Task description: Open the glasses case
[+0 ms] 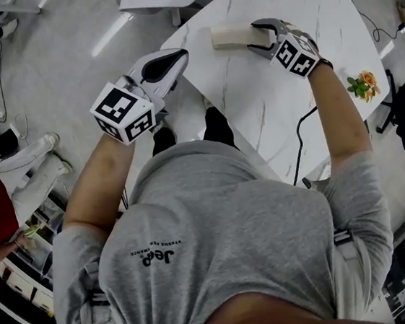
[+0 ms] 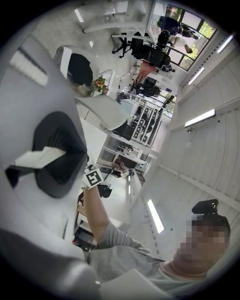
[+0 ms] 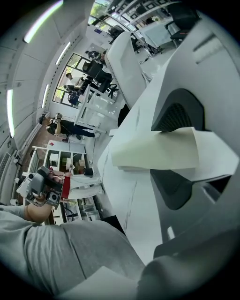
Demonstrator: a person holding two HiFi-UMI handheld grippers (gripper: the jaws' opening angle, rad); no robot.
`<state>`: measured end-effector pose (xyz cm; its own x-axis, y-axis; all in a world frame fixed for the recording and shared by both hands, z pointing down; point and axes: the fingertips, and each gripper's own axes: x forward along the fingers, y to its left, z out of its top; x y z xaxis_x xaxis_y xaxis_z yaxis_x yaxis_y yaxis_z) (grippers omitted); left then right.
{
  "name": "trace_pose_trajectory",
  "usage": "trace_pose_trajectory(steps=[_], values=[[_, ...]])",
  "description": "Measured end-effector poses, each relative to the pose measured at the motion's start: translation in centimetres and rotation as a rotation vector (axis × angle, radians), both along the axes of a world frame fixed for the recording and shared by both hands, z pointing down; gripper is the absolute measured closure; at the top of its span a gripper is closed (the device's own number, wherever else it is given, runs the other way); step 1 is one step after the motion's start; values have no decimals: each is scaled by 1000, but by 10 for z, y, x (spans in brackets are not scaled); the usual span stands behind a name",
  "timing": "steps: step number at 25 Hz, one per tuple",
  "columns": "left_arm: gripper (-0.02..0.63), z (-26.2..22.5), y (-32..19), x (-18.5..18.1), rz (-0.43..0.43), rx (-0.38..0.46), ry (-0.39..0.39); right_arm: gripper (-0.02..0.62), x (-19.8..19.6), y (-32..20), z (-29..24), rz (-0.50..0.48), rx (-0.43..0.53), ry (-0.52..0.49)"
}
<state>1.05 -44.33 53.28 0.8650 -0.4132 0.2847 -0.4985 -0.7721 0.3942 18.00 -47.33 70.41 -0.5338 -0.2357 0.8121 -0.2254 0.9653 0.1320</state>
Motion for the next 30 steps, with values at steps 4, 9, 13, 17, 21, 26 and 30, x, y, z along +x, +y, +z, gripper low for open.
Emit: trace_pose_trajectory(steps=[4, 9, 13, 17, 21, 26, 30], values=[[574, 1, 1, -1, 5, -3, -5, 361, -1, -1, -5, -9, -24, -12], [574, 1, -2, -2, 2, 1, -3, 398, -2, -3, -12, -16, -32, -25], [574, 1, -3, -3, 3, 3, -4, 478, 0, -13, -20, 22, -6, -57], [574, 2, -5, -4, -1, 4, -4, 517, 5, -27, -24, 64, 36, -58], [574, 0, -7, -6, -5, 9, -3, 535, 4, -40, -35, 93, 61, -65], [574, 2, -10, -10, -16, 8, -5, 537, 6, -58, -30, 143, 87, -56], [574, 3, -12, -14, -22, 6, -5, 535, 5, -72, -29, 154, 109, -37]])
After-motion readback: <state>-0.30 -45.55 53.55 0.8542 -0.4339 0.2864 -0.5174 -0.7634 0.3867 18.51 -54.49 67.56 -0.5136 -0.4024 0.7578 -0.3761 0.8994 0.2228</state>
